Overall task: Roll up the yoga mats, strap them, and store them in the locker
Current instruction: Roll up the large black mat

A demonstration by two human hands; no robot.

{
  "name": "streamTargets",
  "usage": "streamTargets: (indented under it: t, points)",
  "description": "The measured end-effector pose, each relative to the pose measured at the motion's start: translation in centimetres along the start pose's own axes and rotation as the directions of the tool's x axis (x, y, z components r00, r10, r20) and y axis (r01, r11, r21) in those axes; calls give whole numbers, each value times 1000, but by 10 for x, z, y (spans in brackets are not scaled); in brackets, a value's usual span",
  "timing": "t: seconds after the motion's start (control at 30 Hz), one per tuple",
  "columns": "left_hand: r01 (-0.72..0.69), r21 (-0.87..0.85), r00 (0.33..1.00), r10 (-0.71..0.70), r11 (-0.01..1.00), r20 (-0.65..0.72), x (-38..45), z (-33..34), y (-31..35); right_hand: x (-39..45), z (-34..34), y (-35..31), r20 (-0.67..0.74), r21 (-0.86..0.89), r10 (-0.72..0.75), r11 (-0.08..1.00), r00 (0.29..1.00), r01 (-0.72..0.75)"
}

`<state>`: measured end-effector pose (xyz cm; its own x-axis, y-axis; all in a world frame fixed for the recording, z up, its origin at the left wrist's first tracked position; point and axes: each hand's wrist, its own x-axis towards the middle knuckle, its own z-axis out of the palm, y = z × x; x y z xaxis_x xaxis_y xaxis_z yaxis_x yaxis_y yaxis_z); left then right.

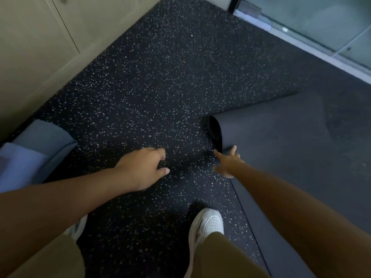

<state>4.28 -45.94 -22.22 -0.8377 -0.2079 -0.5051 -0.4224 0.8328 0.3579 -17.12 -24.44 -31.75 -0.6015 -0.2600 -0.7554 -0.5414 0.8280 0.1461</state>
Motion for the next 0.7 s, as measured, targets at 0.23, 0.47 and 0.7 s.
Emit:
streamTargets:
  t: [0.23, 0.47, 0.7]
  points:
    - [-1, -3, 1000, 1, 1000, 29, 18, 12, 11, 10, 22, 6, -64, 41, 18, 999, 998, -16]
    - [-45, 25, 999, 46, 999, -7, 9, -4, 44, -41, 3, 33, -319, 269, -36, 955, 947, 127]
    - [-131, 17, 987, 133, 991, -94, -19, -51, 115, -131, -45, 119, -698, 423, 156, 877, 699, 227]
